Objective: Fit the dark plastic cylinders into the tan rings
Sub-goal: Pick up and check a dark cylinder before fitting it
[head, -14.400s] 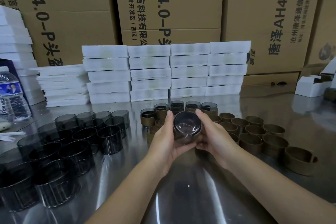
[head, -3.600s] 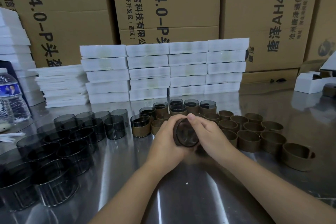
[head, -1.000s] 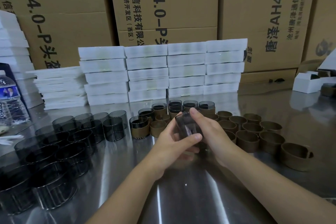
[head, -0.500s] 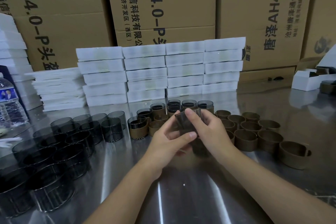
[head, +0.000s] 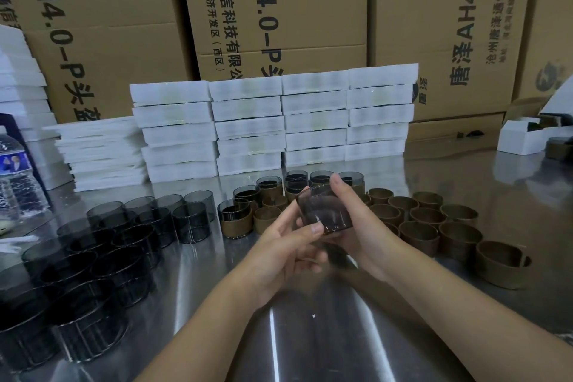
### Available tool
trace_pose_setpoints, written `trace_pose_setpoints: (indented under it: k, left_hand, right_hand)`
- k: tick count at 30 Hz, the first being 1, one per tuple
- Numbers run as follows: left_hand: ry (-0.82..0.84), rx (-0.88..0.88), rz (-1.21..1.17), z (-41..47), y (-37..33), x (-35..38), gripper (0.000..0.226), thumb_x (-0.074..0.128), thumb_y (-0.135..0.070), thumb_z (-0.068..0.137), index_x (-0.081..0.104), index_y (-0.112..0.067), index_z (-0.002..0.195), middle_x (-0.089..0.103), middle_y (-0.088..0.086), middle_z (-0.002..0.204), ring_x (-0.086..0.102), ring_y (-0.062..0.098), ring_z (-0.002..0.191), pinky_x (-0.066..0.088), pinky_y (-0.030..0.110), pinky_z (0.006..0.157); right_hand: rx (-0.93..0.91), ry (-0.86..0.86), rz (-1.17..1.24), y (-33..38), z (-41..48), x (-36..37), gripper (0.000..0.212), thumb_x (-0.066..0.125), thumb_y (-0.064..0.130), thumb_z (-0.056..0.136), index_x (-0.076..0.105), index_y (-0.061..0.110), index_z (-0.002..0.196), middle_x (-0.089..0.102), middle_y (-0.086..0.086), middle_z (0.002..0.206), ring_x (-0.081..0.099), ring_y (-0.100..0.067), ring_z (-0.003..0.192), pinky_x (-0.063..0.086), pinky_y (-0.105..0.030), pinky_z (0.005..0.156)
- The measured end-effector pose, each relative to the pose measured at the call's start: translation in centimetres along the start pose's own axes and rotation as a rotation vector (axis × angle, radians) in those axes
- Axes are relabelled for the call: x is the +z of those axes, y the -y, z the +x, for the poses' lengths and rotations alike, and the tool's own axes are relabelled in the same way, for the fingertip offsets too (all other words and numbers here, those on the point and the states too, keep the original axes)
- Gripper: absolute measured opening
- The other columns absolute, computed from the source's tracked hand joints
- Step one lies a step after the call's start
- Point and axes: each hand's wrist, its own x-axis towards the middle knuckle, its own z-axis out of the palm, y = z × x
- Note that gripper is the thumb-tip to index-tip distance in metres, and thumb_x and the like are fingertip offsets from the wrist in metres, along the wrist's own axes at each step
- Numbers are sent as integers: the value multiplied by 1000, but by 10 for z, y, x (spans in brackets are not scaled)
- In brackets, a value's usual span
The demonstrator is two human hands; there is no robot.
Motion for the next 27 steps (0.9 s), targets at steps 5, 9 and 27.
trace_pose_setpoints:
  k: [5, 9, 27]
  left_hand:
    - [4, -9, 4, 2, 2, 0, 47, 78, -36, 67, 67, -49, 111, 69, 0, 99, 65, 15, 66, 54, 27, 60]
    - [-98, 2, 74, 4, 4, 2, 67, 81, -32, 68, 57, -41, 130, 70, 0, 95, 65, 16, 69, 53, 27, 60]
    - [-227, 11, 156, 1, 0, 7, 64, 75, -46, 57, 63, -34, 118, 73, -5, 89, 66, 10, 67, 52, 22, 58]
  right_hand:
    - [-13, -57, -49, -1, 1, 1, 76, 58, 76, 61, 74, 14, 102, 74, -13, 101, 69, -27, 99, 51, -39, 94]
    - [-61, -122, -121, -3, 1, 3, 68, 68, 81, 55, 75, 24, 92, 75, -3, 92, 70, -19, 92, 50, -34, 84]
    - [-134, -202, -173, -13, 6, 5, 78, 60, 83, 52, 70, 18, 95, 75, 3, 86, 70, -8, 80, 51, -24, 73]
